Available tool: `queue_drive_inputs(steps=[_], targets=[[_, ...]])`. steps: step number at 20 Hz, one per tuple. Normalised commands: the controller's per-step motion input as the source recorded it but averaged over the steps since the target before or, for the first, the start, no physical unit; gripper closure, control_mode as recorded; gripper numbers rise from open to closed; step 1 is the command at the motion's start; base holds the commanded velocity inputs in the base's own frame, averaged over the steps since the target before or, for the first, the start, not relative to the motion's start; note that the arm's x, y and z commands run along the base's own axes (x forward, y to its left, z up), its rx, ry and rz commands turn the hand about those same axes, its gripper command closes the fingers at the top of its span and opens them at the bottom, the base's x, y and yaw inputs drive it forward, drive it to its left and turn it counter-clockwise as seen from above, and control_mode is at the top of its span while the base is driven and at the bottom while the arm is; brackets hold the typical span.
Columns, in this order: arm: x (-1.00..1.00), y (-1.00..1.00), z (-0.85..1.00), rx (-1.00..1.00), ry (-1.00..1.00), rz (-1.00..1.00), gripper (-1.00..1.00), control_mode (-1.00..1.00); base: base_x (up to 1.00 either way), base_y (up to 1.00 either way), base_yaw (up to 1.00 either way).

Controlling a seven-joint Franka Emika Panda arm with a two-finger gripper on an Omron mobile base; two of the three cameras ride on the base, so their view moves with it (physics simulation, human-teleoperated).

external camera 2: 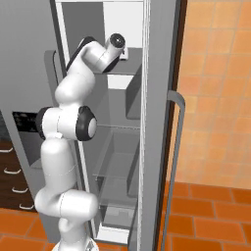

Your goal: Place one lemon and one chicken drumstick in each tupperware on the nearby counter, to pack two identical lunches.

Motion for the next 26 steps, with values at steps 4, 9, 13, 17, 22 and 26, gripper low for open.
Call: queue_drive_inputs(steps=[4,9,13,17,22,26], targets=[[-0.04,0.13,-0.03,0.0,0.0,0.0,-1.0,-1.0,0.0,0.0,0.0],[0.01,0.18,-0.21,0.02,0.02,0.0,-1.0,-1.0,0.0,0.0,0.0],[0.28,0.33,-0.18,0.0,0.0,0.0,-1.0,-1.0,0.0,0.0,0.0],[0.72,0.17,-0.46,0.0,0.0,0.0,-1.0,-1.0,0.0,0.0,0.0],[0.62,-0.01,-0.88,-0.06,0.02,0.0,1.0,-1.0,0.0,0.0,0.0],[0.06,-0.14,-0.8,-0.11,0.12,0.0,1.0,-1.0,0.0,0.0,0.0]])
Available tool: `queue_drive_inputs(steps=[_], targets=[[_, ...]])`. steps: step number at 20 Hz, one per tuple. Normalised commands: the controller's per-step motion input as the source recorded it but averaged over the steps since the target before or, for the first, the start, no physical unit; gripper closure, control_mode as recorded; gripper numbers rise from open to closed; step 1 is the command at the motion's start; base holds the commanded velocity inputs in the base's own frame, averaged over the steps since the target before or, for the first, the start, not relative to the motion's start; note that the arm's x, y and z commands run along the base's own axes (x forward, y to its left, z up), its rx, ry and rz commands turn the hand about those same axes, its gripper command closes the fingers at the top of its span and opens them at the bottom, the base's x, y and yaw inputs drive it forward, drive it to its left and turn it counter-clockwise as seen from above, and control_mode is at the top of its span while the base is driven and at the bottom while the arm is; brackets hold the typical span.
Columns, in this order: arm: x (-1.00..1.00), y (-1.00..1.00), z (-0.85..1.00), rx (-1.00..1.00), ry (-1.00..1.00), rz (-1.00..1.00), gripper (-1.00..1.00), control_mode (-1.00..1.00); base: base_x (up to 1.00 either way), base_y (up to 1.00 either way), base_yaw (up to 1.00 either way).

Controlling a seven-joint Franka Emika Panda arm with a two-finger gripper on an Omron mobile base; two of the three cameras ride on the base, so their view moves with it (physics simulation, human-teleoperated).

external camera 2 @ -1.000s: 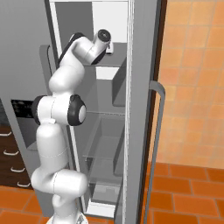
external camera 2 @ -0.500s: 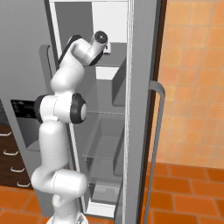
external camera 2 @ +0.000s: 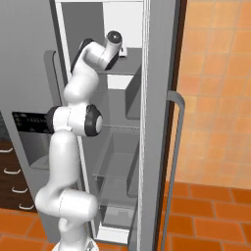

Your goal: Place one lemon and one chicken drumstick in each tupperware on the nearby counter, to pack two identical lunches.

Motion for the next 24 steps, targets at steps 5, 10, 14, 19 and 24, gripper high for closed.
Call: queue_drive_inputs(steps=[5,10,14,19,24], targets=[[-0.64,-0.66,-0.83,-0.06,0.03,-0.05,1.0,-1.0,0.0,0.0,0.0],[-1.0,-0.6,-0.22,0.01,-0.37,-0.11,1.0,-1.0,0.0,0.0,0.0],[-1.0,0.06,0.0,0.0,-0.63,-0.06,1.0,-1.0,0.0,0.0,0.0],[-1.0,0.23,0.42,0.0,-0.5,-0.09,1.0,-1.0,0.0,0.0,0.0],[-1.0,0.33,1.0,-0.07,-0.05,-0.02,1.0,-1.0,0.0,0.0,0.0]])
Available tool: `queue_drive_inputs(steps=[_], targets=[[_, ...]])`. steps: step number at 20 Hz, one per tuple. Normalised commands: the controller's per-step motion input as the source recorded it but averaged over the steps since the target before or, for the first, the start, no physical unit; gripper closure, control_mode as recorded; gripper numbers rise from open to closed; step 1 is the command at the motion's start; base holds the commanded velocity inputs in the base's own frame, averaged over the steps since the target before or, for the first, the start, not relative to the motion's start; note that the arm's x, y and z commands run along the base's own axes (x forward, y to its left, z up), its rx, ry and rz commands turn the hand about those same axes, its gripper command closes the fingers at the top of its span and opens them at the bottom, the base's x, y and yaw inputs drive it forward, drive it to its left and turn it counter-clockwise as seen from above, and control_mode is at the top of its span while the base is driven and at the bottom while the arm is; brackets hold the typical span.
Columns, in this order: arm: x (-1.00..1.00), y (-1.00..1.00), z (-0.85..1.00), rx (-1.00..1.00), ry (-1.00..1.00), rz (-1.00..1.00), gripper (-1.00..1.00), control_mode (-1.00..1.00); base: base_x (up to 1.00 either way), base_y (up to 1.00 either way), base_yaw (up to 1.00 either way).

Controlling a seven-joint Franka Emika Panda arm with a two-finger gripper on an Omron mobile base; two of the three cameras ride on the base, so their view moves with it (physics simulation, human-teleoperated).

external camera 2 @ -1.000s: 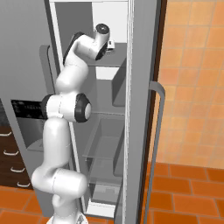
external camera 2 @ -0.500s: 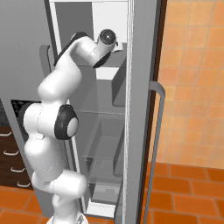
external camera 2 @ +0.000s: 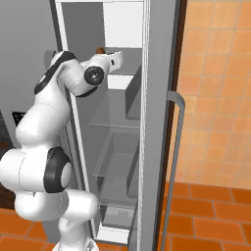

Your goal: Place one lemon and one chicken drumstick in each tupperware on the nearby counter, to pack two identical lunches.

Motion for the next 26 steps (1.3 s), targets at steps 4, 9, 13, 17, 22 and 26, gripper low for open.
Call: queue_drive_inputs(steps=[4,9,13,17,22,26], targets=[[-1.0,-0.12,0.37,-0.01,0.21,-0.04,1.0,-1.0,0.0,0.0,0.0],[-1.0,-0.16,0.21,0.0,0.34,-0.02,1.0,-1.0,0.0,0.0,0.0],[-1.0,-0.01,0.12,-0.04,0.38,-0.03,1.0,-1.0,0.0,0.0,0.0],[-1.0,0.0,-0.58,-0.13,0.53,-0.01,1.0,-1.0,0.0,0.0,0.0],[-0.78,0.0,-0.99,-0.11,0.36,0.0,1.0,-1.0,0.0,0.0,0.0],[0.0,0.0,0.0,0.0,0.0,0.0,1.0,1.0,-1.0,0.78,0.16]])
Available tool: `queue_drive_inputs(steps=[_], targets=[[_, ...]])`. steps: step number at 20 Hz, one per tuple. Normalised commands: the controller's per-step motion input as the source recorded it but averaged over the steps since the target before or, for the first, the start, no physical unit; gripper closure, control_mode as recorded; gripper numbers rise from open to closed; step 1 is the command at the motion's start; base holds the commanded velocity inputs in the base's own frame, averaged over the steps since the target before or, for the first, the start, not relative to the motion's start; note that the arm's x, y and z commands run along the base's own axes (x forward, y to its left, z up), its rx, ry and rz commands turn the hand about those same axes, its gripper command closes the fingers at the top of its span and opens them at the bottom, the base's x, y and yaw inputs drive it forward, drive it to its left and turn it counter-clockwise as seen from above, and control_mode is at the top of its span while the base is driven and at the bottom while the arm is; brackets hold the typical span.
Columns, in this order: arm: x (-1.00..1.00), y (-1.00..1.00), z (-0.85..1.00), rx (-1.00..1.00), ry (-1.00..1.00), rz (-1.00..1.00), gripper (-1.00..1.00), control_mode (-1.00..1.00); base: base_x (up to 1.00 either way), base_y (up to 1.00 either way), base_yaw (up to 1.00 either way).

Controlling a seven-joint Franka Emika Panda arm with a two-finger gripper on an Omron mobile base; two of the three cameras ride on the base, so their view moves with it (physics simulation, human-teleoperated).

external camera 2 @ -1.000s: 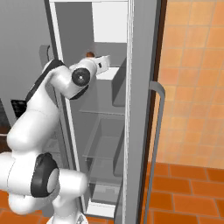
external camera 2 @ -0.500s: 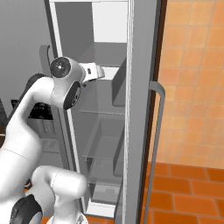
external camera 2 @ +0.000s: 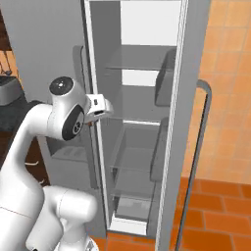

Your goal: Place one lemon and one chicken drumstick in each tupperware on the nearby counter, to pack two identical lunches.

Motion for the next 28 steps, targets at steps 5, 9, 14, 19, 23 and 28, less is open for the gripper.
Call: queue_drive_inputs(steps=[5,9,14,19,23,28], targets=[[0.0,0.0,0.0,0.0,0.0,0.0,1.0,1.0,-0.74,1.0,0.12],[0.0,0.0,0.0,0.0,0.0,0.0,1.0,1.0,-0.2,1.0,0.08],[0.0,0.0,0.0,0.0,0.0,0.0,1.0,1.0,0.01,1.0,0.05],[0.0,0.0,0.0,0.0,0.0,0.0,1.0,1.0,0.38,1.0,0.0],[0.0,0.0,0.0,0.0,0.0,0.0,1.0,1.0,0.49,1.0,-0.01],[0.0,0.0,0.0,0.0,0.0,0.0,1.0,1.0,0.7,1.0,-0.07]])
